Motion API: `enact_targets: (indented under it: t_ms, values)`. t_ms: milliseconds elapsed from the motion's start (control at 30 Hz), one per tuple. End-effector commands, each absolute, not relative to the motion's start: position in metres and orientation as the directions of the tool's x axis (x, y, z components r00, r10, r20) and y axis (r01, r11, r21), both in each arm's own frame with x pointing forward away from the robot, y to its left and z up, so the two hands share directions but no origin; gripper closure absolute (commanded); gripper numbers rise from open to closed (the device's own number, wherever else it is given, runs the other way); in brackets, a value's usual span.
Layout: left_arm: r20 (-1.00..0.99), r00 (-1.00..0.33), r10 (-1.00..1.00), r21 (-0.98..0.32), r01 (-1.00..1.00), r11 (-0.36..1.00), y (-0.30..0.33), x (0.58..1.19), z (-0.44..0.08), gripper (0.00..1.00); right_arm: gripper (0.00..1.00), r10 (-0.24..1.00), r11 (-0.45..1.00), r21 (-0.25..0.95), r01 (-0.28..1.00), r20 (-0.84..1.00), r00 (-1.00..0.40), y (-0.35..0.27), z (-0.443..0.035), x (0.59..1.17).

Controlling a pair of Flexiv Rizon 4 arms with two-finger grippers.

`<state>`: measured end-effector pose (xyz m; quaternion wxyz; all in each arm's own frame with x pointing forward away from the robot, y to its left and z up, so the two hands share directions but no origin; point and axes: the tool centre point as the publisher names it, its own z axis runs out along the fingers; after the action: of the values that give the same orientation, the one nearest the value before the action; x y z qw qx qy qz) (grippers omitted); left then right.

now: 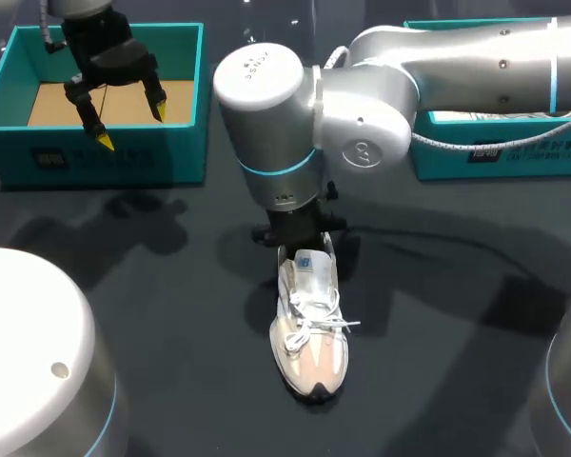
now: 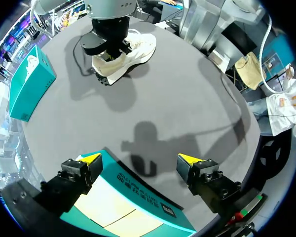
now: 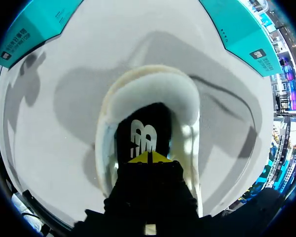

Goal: Take the shoe out of the shoebox, open the shoe tongue, remove and reinsert the insole, then place the shoe into the shoebox

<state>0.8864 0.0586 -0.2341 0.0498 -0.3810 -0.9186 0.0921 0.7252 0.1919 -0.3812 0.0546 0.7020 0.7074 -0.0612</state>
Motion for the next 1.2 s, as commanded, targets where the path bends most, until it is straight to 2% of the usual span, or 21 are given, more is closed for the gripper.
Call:
enact_targets:
  t_ms: [33, 433, 600, 667, 733, 867, 1067, 1167, 1200]
  values:
    - [0.019, -0.705, 0.709, -0.204, 0.692, 0.693, 0.06, 0.885, -0.234, 0.0, 1.0, 0.988, 0.034, -0.066, 0.997, -0.149, -0.044, 0.192, -0.36, 0.733]
    - [0.019, -0.705, 0.709, -0.204, 0.692, 0.693, 0.06, 0.885, -0.234, 0.0, 0.98, 0.991, 0.07, -0.213, 0.975, -0.096, -0.092, 0.193, -0.351, 0.733]
    - [0.019, -0.705, 0.709, -0.204, 0.692, 0.693, 0.06, 0.885, -0.234, 0.0, 0.84, 0.992, 0.055, -0.245, 0.968, -0.098, -0.081, 0.197, -0.348, 0.725]
    - [0.019, -0.705, 0.709, -0.204, 0.692, 0.693, 0.06, 0.885, -0.234, 0.0, 0.71, 0.991, 0.05, -0.259, 0.965, -0.104, -0.079, 0.199, -0.344, 0.722]
    - [0.019, -0.705, 0.709, -0.204, 0.692, 0.693, 0.06, 0.885, -0.234, 0.0, 0.63, 0.991, 0.047, -0.265, 0.963, -0.108, -0.078, 0.199, -0.342, 0.721]
    - [0.019, -0.705, 0.709, -0.204, 0.692, 0.693, 0.06, 0.885, -0.234, 0.0, 0.56, 0.991, 0.043, -0.273, 0.961, -0.11, -0.076, 0.201, -0.34, 0.719]
    - [0.019, -0.705, 0.709, -0.204, 0.692, 0.693, 0.06, 0.885, -0.234, 0.0, 0.51, 0.992, 0.042, -0.287, 0.957, -0.101, -0.074, 0.203, -0.342, 0.718]
    - [0.019, -0.705, 0.709, -0.204, 0.692, 0.693, 0.06, 0.885, -0.234, 0.0, 0.44, 0.993, 0.034, -0.29, 0.957, -0.1, -0.066, 0.202, -0.342, 0.716]
    - [0.019, -0.705, 0.709, -0.204, 0.692, 0.693, 0.06, 0.885, -0.234, 0.0, 0.37, 0.993, 0.028, -0.29, 0.957, -0.1, -0.059, 0.202, -0.342, 0.715]
